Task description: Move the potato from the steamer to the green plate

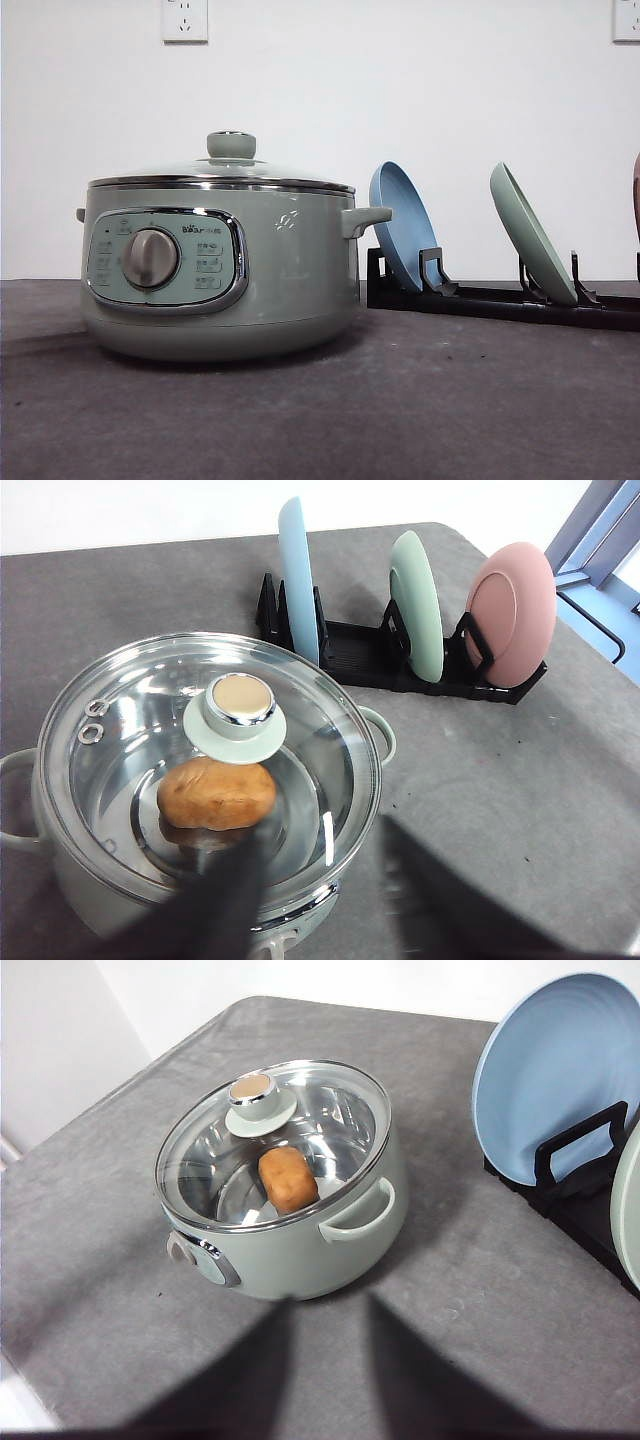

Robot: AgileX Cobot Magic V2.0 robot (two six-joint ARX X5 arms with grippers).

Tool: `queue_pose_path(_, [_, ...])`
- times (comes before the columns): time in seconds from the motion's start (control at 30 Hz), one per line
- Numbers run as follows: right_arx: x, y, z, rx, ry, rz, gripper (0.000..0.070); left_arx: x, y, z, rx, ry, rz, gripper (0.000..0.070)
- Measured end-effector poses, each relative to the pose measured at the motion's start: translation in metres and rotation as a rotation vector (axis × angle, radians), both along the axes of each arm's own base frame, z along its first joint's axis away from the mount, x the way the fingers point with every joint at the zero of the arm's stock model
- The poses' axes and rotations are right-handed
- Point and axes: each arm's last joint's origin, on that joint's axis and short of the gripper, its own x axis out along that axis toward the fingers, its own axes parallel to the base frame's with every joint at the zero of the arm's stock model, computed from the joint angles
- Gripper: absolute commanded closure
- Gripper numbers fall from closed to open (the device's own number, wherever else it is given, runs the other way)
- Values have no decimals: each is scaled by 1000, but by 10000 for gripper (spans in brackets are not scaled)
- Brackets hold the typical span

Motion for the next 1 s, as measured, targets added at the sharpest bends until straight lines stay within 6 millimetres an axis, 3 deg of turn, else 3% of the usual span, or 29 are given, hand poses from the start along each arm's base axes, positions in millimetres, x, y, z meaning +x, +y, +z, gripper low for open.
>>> queue_pose_path(0.07, [0,0,0,0,0,0,55,0,0,0,0,0,-1,21])
queue_pose_path(0.13, [0,0,0,0,0,0,0,0,-1,0,0,-1,-4,0])
queue_pose_path(0.7, [7,1,4,73,28,-36,7,0,-1,0,5,-5,-9,0])
queue_pose_path(0.83, [24,3,8,116,84,-61,7,0,-1,0,5,-5,-9,0])
queue_pose_path(1.0, [64,6,15,134,187,-110,7,0,-1,0,5,-5,-10,0])
